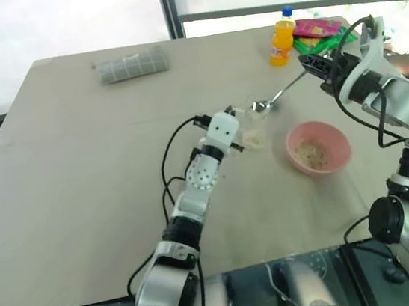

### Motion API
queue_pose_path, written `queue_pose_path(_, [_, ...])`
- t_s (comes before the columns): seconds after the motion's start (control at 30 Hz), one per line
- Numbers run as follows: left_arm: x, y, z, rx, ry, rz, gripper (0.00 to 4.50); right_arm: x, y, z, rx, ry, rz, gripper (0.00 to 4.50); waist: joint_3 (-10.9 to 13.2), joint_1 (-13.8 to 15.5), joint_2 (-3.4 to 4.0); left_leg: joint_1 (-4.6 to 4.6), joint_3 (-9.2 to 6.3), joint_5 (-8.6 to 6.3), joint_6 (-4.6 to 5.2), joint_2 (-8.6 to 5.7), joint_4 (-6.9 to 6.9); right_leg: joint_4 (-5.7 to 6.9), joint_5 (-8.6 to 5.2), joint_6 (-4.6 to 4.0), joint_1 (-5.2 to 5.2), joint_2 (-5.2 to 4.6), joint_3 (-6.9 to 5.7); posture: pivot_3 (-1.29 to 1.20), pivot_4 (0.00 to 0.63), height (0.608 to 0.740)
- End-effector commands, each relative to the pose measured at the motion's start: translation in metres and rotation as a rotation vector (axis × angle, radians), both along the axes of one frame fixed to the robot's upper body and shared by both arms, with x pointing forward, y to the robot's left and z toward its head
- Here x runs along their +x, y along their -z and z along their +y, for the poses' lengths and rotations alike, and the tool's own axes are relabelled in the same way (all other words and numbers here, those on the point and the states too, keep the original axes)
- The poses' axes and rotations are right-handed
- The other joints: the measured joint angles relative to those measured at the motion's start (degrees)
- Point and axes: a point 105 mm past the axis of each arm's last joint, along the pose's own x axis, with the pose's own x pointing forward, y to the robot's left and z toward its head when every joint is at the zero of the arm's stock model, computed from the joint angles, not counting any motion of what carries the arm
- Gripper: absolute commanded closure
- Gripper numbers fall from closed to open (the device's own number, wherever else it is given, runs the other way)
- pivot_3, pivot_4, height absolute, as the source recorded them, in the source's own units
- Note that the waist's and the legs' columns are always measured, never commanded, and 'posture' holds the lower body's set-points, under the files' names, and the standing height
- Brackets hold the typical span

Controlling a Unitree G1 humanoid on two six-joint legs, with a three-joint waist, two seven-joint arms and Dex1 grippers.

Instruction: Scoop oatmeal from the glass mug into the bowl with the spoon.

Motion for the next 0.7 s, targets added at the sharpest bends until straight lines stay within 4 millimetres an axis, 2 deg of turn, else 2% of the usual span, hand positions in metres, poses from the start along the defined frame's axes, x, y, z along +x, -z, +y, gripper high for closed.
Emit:
queue_pose_path(0.03, [-0.004, 0.010, -0.010, 0.017, 0.026, 0.020, 4.48, -0.004, -0.003, -0.019, 0.070, 0.075, 0.036, 4.50, 0.00, 0.02, 0.00, 0.00, 0.00, 0.00, 0.00, 0.00, 0.00, 0.00, 0.00, 0.00, 0.01, 0.00, 0.00, 0.00, 0.150, 0.740])
queue_pose_path(0.2, [-0.007, 0.013, -0.018, 0.003, 0.036, 0.026, 4.48, -0.005, 0.000, -0.032, 0.138, 0.130, 0.103, 4.50, -0.02, -0.02, 0.03, 0.00, -0.01, 0.00, 0.00, 0.00, 0.00, -0.01, 0.00, 0.01, 0.02, 0.00, 0.01, 0.00, 0.150, 0.740])
queue_pose_path(0.37, [-0.011, 0.015, -0.029, 0.004, 0.066, 0.019, 4.48, -0.009, 0.002, -0.037, 0.213, 0.150, 0.147, 4.50, -0.02, -0.01, 0.03, 0.00, -0.02, 0.00, 0.01, 0.00, 0.00, -0.02, 0.00, 0.01, 0.03, 0.01, 0.01, 0.00, 0.150, 0.740])
queue_pose_path(0.53, [-0.009, 0.017, -0.027, -0.001, 0.060, 0.023, 4.48, -0.015, 0.002, -0.046, 0.267, 0.165, 0.185, 4.50, -0.03, -0.05, 0.04, 0.00, -0.02, 0.00, 0.01, -0.01, 0.00, -0.04, 0.00, 0.02, 0.04, 0.00, 0.04, 0.00, 0.150, 0.740])
queue_pose_path(0.7, [-0.007, 0.016, -0.026, -0.008, 0.058, 0.018, 4.48, -0.020, -0.004, -0.045, 0.307, 0.147, 0.183, 4.50, -0.03, -0.09, 0.05, 0.03, -0.05, 0.00, 0.02, 0.00, 0.00, -0.03, 0.00, 0.03, 0.04, 0.04, 0.10, 0.00, 0.150, 0.740])
